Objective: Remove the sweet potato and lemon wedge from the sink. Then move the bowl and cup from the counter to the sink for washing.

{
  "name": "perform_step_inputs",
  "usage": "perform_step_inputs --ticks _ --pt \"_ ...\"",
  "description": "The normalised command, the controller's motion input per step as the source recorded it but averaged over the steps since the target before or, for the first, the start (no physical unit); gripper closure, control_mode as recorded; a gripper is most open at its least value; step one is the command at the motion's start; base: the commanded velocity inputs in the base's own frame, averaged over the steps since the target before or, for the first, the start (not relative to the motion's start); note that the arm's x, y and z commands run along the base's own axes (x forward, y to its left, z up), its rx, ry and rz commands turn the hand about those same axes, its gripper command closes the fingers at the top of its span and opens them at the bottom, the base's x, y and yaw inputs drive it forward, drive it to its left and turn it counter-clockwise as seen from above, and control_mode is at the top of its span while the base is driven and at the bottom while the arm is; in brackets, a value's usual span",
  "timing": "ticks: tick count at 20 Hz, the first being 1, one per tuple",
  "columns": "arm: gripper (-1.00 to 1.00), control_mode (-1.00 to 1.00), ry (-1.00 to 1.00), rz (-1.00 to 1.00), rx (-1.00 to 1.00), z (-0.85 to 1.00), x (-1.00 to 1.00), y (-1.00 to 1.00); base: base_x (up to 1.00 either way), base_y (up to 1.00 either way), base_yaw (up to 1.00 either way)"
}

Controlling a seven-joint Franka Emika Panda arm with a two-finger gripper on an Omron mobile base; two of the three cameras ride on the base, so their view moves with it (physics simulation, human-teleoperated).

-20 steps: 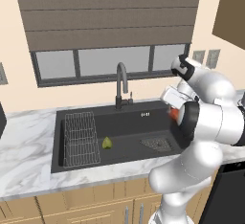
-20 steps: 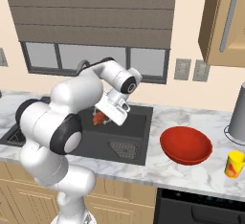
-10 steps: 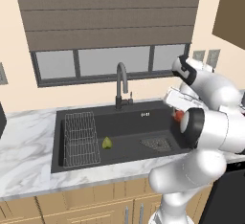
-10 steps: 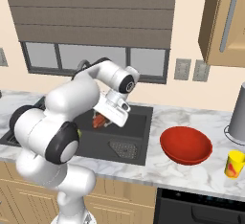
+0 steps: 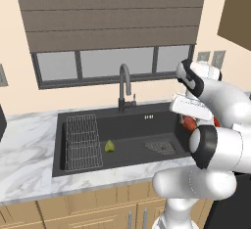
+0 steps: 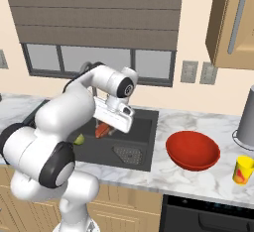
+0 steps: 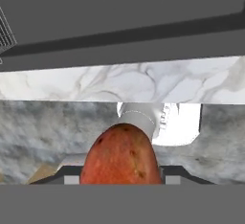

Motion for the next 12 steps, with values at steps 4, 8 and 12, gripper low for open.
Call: perform_step_inputs --ticks 4,8,12 --pt "1.00 -1.00 -0.03 0.00 -0.17 0.00 -0.09 -0.07 0.00 0.00 0.00" --pt "1.00 -1.00 0.00 0.00 -0.18 -0.05 0.00 -0.04 0.00 0.00 0.00" --pt "1.00 -1.00 0.00 0.00 -0.18 -0.10 0.00 -0.04 0.00 0.00 0.00"
